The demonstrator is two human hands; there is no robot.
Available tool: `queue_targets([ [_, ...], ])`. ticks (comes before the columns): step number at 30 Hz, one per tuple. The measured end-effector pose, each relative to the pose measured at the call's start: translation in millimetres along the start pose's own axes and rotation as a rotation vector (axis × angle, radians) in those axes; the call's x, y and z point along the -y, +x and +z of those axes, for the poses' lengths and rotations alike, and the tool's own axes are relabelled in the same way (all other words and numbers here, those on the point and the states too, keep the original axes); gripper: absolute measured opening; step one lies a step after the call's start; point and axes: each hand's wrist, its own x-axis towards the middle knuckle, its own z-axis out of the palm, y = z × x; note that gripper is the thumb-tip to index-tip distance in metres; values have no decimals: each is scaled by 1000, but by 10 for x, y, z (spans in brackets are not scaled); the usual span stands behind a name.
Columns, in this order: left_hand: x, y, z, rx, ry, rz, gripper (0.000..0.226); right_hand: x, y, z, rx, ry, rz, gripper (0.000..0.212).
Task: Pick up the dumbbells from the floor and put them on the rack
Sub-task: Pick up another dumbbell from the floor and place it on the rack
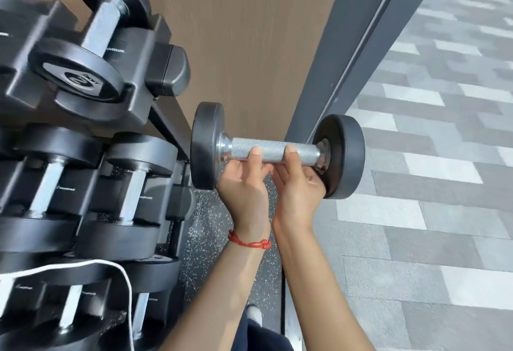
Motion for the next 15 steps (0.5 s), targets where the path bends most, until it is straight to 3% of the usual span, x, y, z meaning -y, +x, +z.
queue_targets([
  [15, -450, 1521, 787, -54, -40, 133, 11, 2, 1138, 1458, 168, -25, 36, 13],
])
